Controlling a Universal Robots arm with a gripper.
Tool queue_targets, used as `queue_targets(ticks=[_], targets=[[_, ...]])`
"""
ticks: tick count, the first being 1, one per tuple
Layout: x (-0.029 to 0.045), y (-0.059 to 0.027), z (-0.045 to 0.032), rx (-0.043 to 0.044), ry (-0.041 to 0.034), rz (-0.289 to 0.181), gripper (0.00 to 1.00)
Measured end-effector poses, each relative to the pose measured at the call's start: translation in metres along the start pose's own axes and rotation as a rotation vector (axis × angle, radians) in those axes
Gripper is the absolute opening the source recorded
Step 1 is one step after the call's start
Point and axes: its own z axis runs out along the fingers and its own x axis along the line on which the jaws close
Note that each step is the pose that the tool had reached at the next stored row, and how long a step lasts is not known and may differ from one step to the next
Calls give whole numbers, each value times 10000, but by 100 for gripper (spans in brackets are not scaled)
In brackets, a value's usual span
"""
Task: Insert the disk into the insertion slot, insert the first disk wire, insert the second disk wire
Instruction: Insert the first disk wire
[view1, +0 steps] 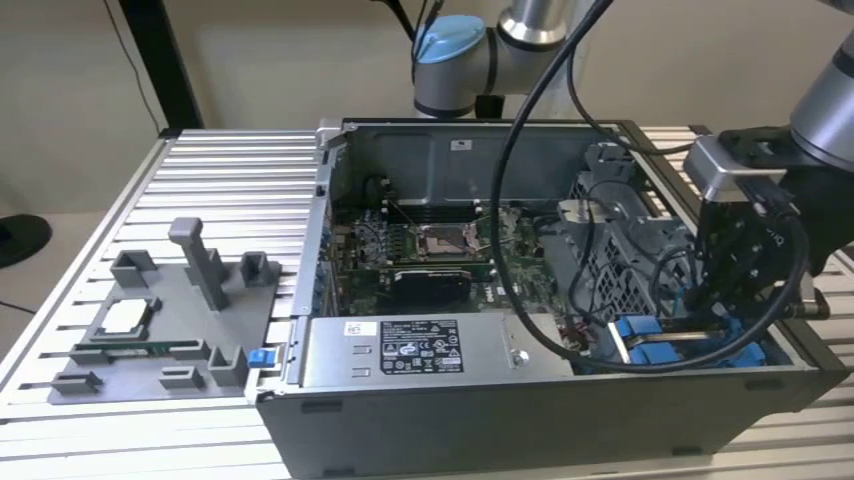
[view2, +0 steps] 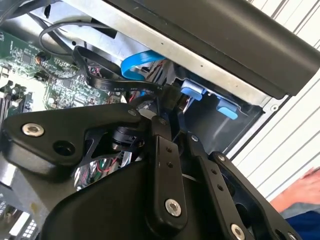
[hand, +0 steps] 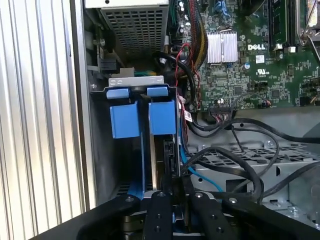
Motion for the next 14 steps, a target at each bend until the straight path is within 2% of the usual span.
queue_targets(ticks=[1, 2, 5, 8, 11, 14], targets=[[0, 0, 1, 0, 0, 1, 0], [0, 1, 7, -4, -14, 2, 100], [1, 0, 9, -2, -16, 2, 100], [0, 1, -26, -4, -8, 1, 100], [-3, 3, -110, -7, -5, 2, 100], [-7, 6, -224, -7, -5, 1, 100]])
